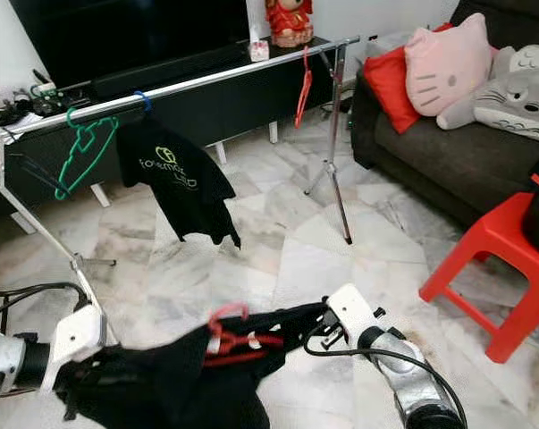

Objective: Hang hanger

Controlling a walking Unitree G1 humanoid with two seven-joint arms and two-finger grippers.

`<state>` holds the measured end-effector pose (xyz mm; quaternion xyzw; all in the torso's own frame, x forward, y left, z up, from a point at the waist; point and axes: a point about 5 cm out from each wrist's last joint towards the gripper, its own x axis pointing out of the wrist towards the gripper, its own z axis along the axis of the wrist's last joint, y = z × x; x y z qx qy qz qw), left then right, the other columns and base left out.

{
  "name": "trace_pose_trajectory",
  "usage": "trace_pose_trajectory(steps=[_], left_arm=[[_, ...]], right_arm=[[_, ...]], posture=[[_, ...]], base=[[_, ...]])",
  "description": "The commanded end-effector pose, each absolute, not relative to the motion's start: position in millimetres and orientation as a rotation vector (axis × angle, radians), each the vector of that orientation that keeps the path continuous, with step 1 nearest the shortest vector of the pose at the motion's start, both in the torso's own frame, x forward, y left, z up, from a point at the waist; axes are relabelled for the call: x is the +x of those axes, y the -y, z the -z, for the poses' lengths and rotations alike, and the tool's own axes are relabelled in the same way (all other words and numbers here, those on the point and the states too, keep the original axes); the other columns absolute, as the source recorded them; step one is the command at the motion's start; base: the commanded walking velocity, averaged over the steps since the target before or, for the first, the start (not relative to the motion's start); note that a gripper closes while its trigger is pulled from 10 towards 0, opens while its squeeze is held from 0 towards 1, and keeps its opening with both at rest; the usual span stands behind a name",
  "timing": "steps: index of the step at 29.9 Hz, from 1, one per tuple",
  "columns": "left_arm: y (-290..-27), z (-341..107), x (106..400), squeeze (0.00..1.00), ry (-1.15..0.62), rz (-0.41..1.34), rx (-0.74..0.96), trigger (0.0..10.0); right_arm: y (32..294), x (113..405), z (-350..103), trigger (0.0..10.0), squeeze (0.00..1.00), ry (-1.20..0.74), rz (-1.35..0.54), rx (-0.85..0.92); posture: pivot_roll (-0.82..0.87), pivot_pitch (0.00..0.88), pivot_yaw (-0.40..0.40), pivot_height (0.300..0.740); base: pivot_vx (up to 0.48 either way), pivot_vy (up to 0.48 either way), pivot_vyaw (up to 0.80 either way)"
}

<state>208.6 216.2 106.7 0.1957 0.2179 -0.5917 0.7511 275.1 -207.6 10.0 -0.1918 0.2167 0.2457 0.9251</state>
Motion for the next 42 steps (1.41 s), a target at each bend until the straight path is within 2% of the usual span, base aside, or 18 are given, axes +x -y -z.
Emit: trace_pose_trajectory(steps=[1, 6, 7, 11, 17, 29, 42], left_arm=[[-223.4, -109.1, 207.8, 0.00, -0.506, 1.314, 0.464, 10.0], [-221.1, -110.1, 207.5, 0.00, -0.496, 1.342, 0.451, 10.0], [-212.3, -117.9, 215.9, 0.00, -0.411, 1.325, 0.387, 10.0], [-205.9, -126.8, 221.8, 0.00, -0.335, 1.322, 0.349, 10.0], [-205.6, -126.6, 224.7, 0.00, -0.328, 1.311, 0.364, 10.0], [-200.2, -132.6, 232.9, 0.00, -0.269, 1.283, 0.335, 10.0], [-197.3, -133.2, 220.2, 0.00, -0.325, 1.413, 0.330, 10.0]], right_arm=[[216.5, 278.3, -13.6, 0.0, 0.00, -0.450, -0.469, -0.399], [215.9, 277.6, -12.8, 0.0, 0.00, -0.453, -0.476, -0.400], [214.9, 272.7, -8.2, 0.0, 0.00, -0.471, -0.495, -0.400], [215.9, 266.7, -1.4, 0.0, 0.00, -0.506, -0.505, -0.409], [217.4, 265.6, -0.2, 0.0, 0.00, -0.516, -0.501, -0.414], [239.5, 254.2, 10.7, 0.0, 0.00, -0.614, -0.403, -0.432], [255.6, 252.1, 10.6, 0.0, 0.00, -0.655, -0.341, -0.471]], posture=[[-0.21, 0.000, 0.083, 0.740], [-0.21, 0.000, 0.083, 0.740], [-0.21, 0.000, 0.083, 0.740], [-0.21, 0.000, 0.083, 0.740], [-0.21, 0.000, 0.082, 0.740], [-0.20, 0.000, 0.081, 0.740], [-0.20, 0.000, 0.082, 0.740]], base=[[0.000, 0.000, 0.00], [0.000, 0.000, 0.00], [0.000, 0.000, 0.00], [0.000, 0.000, 0.00], [0.000, 0.000, 0.00], [0.000, 0.000, 0.00], [0.000, 0.000, 0.00]])
